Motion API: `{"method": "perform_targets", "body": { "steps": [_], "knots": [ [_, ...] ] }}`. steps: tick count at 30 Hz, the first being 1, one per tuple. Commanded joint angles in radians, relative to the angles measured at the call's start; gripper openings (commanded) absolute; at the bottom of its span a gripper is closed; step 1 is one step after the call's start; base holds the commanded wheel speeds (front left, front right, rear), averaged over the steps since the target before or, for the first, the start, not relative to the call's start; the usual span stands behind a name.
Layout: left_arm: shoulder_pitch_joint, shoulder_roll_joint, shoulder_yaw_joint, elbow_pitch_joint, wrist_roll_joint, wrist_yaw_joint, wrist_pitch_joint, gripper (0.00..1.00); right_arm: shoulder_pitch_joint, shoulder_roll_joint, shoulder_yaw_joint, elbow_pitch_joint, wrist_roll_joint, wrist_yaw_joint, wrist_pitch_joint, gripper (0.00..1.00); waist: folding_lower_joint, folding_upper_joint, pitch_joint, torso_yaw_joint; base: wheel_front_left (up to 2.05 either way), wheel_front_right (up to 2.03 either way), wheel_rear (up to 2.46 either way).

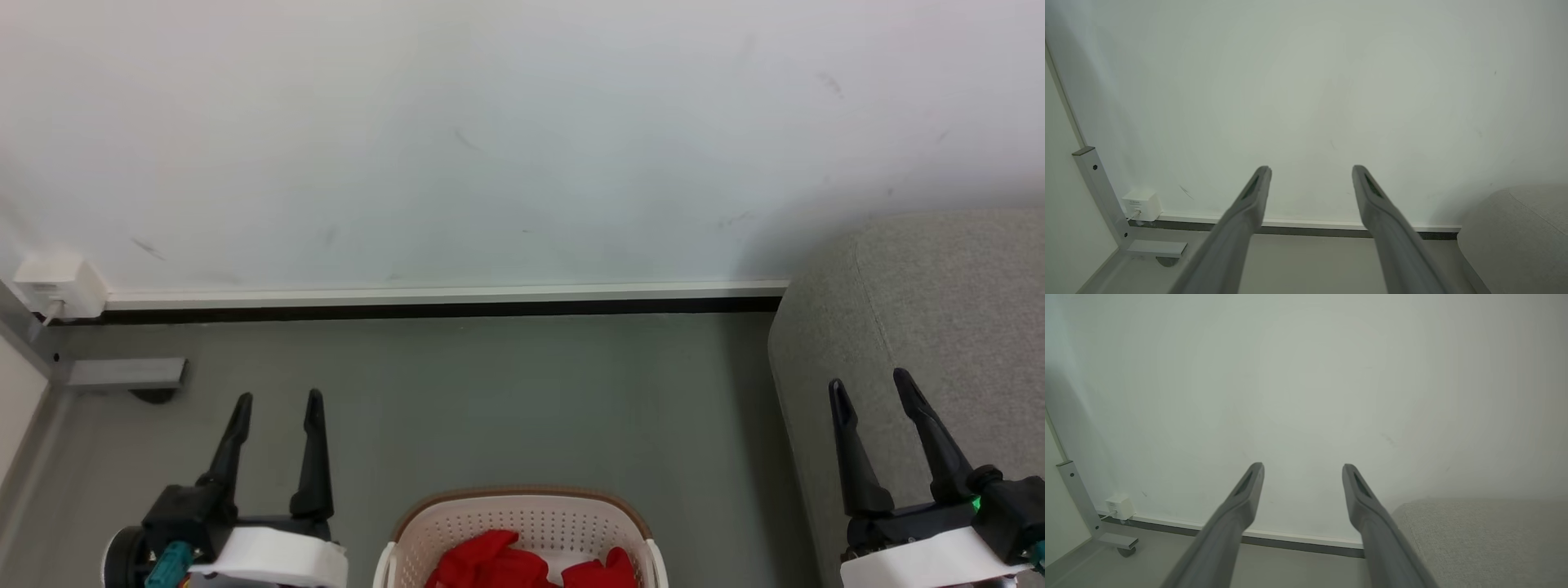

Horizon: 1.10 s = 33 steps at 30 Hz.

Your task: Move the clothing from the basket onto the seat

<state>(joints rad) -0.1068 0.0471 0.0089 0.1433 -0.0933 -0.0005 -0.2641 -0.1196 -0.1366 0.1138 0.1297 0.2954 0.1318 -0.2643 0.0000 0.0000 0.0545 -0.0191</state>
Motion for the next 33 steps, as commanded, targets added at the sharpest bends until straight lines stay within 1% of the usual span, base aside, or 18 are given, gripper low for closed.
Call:
{"method": "perform_targets", "body": {
  "steps": [1,9,19,26,28,33],
  "knots": [
    [-0.011,0.006,0.0,-0.003,-0.018,-0.002,-0.001,1.0,-0.008,-0.004,-0.006,-0.002,0.004,-0.002,0.0,1.0,0.0,0.0,0.008,-0.006,0.0,0.0,0.0],
    [-0.048,0.006,-0.018,0.013,-0.021,-0.008,-0.001,1.0,-0.043,-0.001,-0.021,-0.024,0.004,-0.002,0.0,1.0,0.0,0.0,0.083,-0.042,0.0,0.0,0.0],
    [-0.147,0.006,-0.068,0.112,-0.036,-0.043,-0.001,1.0,-0.109,-0.009,-0.032,-0.058,-0.006,-0.002,0.0,1.0,0.0,0.0,0.239,-0.082,0.0,0.0,0.0],
    [-0.219,0.006,-0.089,0.243,-0.029,-0.07,-0.001,1.0,-0.149,-0.002,-0.042,-0.082,-0.006,-0.002,0.0,1.0,0.0,0.0,0.332,-0.114,0.0,0.0,0.0],
    [-0.24,0.006,-0.095,0.299,-0.02,-0.072,-0.001,1.0,-0.158,0.002,-0.043,-0.089,-0.005,-0.002,0.0,1.0,0.0,0.0,0.358,-0.123,0.0,0.0,0.0],
    [-0.322,0.006,-0.125,0.446,-0.042,-0.075,-0.001,1.0,-0.193,0.011,-0.046,-0.111,-0.007,-0.002,0.0,1.0,0.0,0.0,0.434,-0.141,0.0,0.0,0.0]
  ]
}}
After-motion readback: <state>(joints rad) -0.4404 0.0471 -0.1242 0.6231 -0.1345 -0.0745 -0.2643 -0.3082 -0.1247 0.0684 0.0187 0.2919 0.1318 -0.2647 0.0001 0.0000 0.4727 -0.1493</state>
